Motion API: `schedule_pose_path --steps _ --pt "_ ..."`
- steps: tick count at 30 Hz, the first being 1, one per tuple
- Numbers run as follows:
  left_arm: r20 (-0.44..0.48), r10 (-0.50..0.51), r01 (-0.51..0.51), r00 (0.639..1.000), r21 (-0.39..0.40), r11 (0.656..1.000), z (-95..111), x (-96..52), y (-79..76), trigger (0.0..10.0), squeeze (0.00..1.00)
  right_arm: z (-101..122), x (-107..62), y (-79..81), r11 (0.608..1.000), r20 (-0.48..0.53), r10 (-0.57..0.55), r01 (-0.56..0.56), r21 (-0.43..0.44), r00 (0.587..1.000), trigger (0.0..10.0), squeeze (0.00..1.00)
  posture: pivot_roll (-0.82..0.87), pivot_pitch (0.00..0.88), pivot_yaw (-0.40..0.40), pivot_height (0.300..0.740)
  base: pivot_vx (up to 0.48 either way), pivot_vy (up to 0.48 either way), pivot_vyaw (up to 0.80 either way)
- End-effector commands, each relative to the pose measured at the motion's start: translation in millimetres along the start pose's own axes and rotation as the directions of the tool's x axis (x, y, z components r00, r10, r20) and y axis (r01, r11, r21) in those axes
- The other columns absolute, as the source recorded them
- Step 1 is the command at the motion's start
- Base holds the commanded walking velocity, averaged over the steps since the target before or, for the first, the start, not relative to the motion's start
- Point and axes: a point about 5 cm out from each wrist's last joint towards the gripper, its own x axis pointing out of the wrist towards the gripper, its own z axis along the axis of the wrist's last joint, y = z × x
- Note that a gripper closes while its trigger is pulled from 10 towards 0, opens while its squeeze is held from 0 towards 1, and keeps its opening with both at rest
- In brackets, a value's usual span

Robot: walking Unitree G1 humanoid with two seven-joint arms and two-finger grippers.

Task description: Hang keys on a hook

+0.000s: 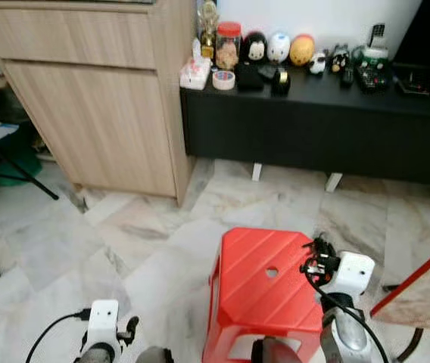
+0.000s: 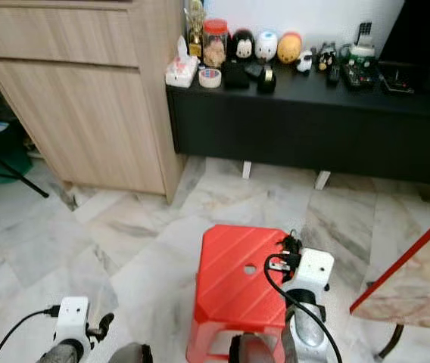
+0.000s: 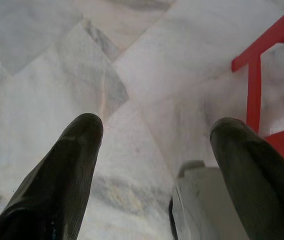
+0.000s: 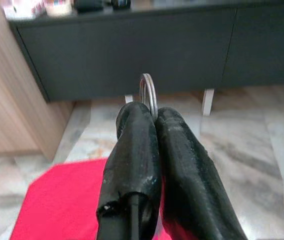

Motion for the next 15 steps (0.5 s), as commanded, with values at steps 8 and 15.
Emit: schedule_pose_path --steps 8,15 --pt "-0.086 0.034 -0.036 0.996 -0.022 0.999 -17.0 -4.8 2.5 10.0 0.0 5.1 4.7 -1.7 1.0 -0.013 -0.029 0.028 -0.011 1.0 10.0 0.0 -0.01 0.0 -0.064 0.661 0.0 0.0 0.0" --pt "-0.098 0.069 -0.075 0.993 -0.056 0.996 -21.2 -7.0 8.1 10.0 0.0 8.5 12.0 -1.8 0.999 -0.022 -0.033 0.033 -0.013 0.999 10.0 0.0 0.0 0.0 -0.071 0.691 0.0 0.0 0.0"
